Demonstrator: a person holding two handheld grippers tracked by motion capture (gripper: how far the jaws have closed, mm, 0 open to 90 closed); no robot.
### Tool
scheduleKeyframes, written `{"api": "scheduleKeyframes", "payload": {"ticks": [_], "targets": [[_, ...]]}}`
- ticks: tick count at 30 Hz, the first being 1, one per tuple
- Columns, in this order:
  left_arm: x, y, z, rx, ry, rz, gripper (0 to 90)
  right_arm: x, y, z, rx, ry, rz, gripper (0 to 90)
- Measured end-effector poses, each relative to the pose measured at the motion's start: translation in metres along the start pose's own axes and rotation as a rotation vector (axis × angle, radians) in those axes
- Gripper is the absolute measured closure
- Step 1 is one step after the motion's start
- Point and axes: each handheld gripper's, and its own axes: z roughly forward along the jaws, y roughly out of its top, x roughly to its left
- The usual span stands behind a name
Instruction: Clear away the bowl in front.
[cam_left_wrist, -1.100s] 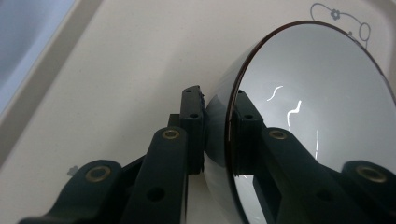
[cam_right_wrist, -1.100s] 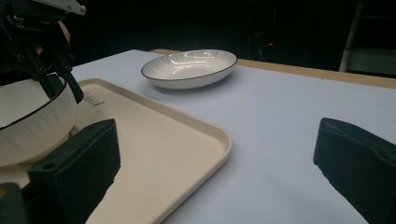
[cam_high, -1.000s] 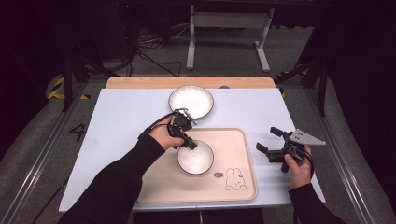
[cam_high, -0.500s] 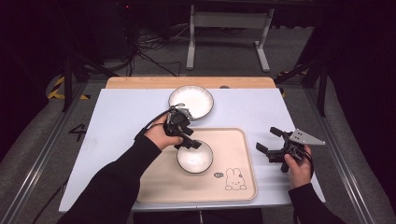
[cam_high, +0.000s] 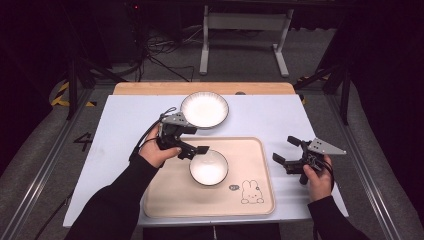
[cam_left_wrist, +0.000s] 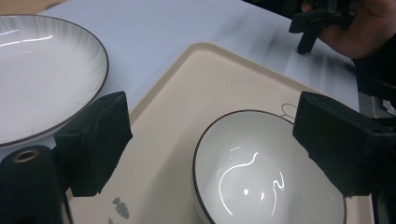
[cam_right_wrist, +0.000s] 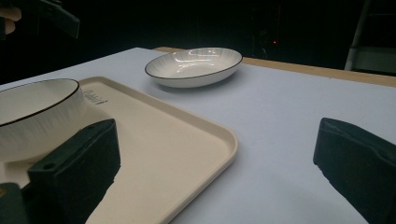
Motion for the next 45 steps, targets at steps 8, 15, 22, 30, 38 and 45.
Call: {"api": "scheduleKeyframes", "payload": {"ticks": [8, 15, 22, 30, 38, 45], "targets": [[0.005, -0.018, -0.022, -0.106, 0.055, -0.007, 13.1, 0.000, 0.000, 0.000, 0.001, 0.001, 0.000, 1.1], [0.010, -0.034, -0.039, -0.155, 0.106, -0.028, 13.1, 0.001, 0.000, 0.000, 0.004, -0.001, 0.000, 1.1], [0.015, -0.052, -0.058, -0.218, 0.151, -0.079, 13.1, 0.000, -0.001, 0.000, 0.002, -0.004, 0.000, 1.1], [0.020, -0.071, -0.075, -0.248, 0.189, -0.111, 12.3, 0.000, -0.001, 0.001, 0.007, -0.005, 0.001, 1.1], [0.025, -0.095, -0.093, -0.278, 0.236, -0.164, 11.5, 0.001, -0.002, 0.001, 0.010, -0.004, 0.002, 1.1], [0.029, -0.113, -0.104, -0.288, 0.298, -0.173, 10.1, 0.001, -0.001, 0.001, 0.010, -0.005, -0.004, 1.1]]}}
